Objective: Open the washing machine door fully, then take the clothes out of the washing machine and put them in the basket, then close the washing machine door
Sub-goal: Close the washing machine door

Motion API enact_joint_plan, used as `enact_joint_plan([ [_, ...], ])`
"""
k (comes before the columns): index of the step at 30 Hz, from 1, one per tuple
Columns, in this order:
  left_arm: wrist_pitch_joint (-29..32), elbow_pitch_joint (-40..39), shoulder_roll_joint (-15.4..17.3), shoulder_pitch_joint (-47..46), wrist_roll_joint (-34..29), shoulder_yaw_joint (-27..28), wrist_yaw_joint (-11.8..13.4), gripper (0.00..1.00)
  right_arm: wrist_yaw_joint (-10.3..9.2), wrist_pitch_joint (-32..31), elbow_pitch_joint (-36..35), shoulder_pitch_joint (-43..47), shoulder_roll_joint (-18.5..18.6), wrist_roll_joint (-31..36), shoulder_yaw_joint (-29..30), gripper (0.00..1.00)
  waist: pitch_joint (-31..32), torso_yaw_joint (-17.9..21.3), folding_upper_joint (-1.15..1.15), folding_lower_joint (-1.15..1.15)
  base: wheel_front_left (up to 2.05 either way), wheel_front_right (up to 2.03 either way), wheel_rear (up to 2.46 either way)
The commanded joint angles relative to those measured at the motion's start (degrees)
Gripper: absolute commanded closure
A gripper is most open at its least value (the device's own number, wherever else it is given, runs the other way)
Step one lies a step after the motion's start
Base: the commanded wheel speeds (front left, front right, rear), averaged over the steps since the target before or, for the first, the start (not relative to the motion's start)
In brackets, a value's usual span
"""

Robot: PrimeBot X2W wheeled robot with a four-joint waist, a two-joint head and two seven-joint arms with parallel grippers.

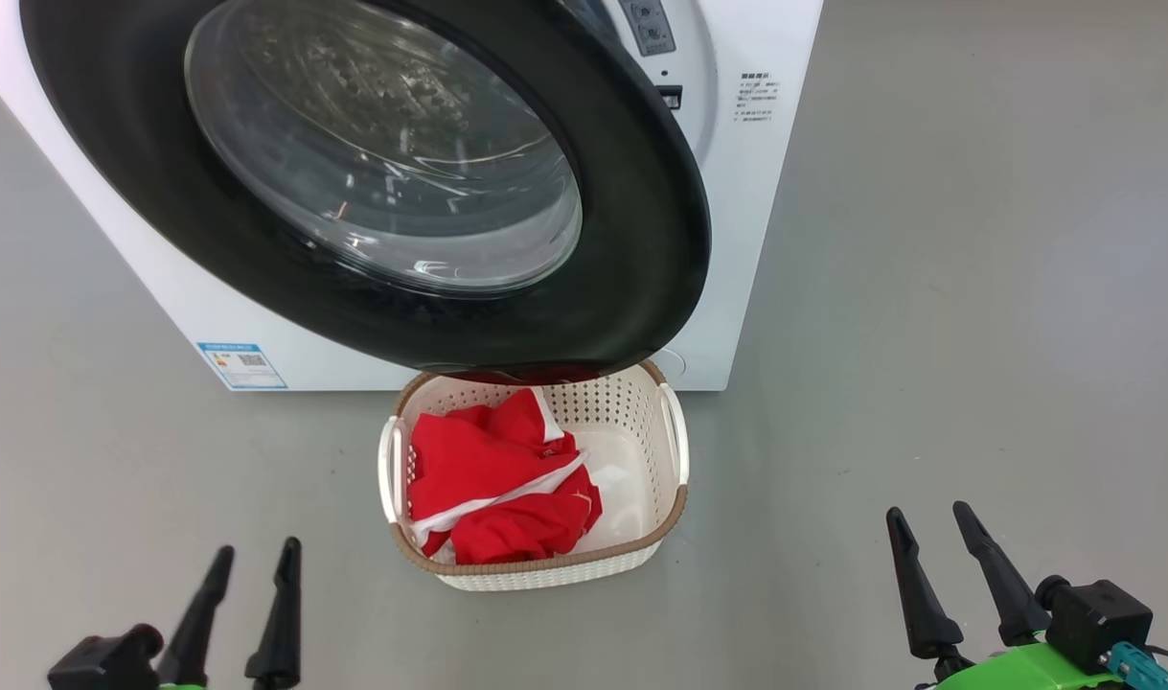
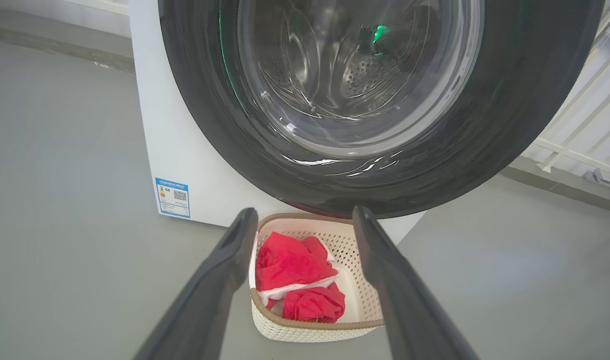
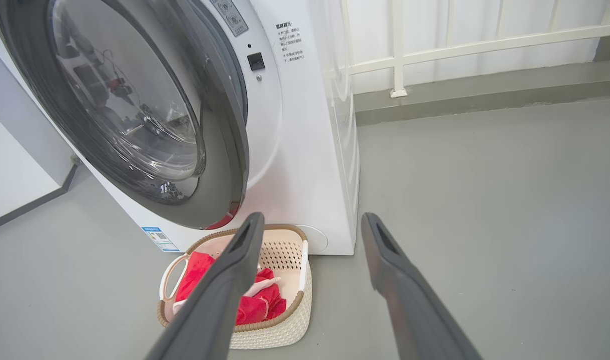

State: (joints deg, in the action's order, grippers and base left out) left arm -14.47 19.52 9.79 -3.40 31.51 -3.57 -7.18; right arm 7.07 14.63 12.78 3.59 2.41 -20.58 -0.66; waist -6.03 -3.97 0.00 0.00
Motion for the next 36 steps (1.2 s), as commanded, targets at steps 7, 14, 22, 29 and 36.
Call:
enact_joint_plan([
  [7, -0.5, -4.3, -1.5, 1.0, -11.0, 6.8, -0.3, 0.0, 0.42, 0.4, -1.4, -0.2, 0.5, 0.6, -0.6, 0.0, 0.0, 0.1, 0.0, 0.0, 0.0, 0.0, 0.0],
  [14, -0.5, -6.3, -3.4, 1.8, -16.8, 8.7, -0.3, 0.0, 0.42, 0.4, -1.6, -0.3, 0.5, 0.8, -0.2, 0.0, -0.4, 0.0, 0.0, 0.0, 0.0, 0.0, 0.0],
  [22, -0.5, -6.1, -4.3, 1.9, -17.5, 8.8, -0.3, 0.0, 0.42, 0.4, -1.6, -0.3, 0.5, 0.7, -0.3, 0.0, -0.6, -0.1, 0.0, 0.0, 0.0, 0.0, 0.0],
  [29, -0.5, -6.2, -4.3, 1.6, -17.6, 8.8, -0.3, 0.0, 0.42, 0.4, -1.7, -0.4, 0.5, 0.7, -0.4, 0.0, -0.7, -0.1, 0.0, 0.0, 0.0, 0.0, 0.0],
  [36, -0.5, -6.4, -5.2, 1.1, -17.4, 8.0, -0.3, 0.0, 0.42, 0.4, -1.9, -1.6, 0.5, -0.1, -3.0, 0.93, -1.2, -1.1, 0.0, 0.0, 0.0, 0.0, 0.0],
])
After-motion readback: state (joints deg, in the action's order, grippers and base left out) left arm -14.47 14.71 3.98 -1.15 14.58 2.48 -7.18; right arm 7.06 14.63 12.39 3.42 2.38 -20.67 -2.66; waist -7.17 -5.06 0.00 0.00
